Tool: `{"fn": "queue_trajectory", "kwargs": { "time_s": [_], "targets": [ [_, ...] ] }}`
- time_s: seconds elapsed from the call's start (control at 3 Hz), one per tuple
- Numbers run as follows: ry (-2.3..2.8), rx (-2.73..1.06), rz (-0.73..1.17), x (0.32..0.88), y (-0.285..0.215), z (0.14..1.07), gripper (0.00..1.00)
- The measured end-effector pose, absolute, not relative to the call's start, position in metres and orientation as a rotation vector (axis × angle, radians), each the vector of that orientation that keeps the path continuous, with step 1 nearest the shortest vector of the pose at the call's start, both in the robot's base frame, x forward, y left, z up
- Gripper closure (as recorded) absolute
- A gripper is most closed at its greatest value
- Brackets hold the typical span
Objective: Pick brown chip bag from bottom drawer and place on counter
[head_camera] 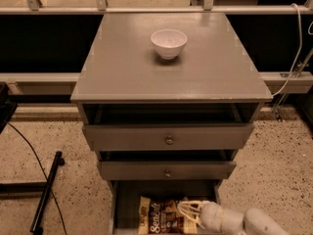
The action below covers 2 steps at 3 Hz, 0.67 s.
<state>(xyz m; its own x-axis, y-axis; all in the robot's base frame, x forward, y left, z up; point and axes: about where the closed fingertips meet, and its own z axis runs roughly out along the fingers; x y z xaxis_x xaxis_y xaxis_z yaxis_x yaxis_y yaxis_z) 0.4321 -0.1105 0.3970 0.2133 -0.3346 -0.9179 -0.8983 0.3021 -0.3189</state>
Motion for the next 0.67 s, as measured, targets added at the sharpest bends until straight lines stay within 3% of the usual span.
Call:
{"fn": "queue_trajectory", "kwargs": {
  "time_s": [0.33,0.67],
  "targets": [
    [1.442,-1.332,0.585,0.454,-0.105,0.353,0.35],
    [1.507,-1.42,0.57,0.475,-0.096,0.305,0.04]
  ]
}}
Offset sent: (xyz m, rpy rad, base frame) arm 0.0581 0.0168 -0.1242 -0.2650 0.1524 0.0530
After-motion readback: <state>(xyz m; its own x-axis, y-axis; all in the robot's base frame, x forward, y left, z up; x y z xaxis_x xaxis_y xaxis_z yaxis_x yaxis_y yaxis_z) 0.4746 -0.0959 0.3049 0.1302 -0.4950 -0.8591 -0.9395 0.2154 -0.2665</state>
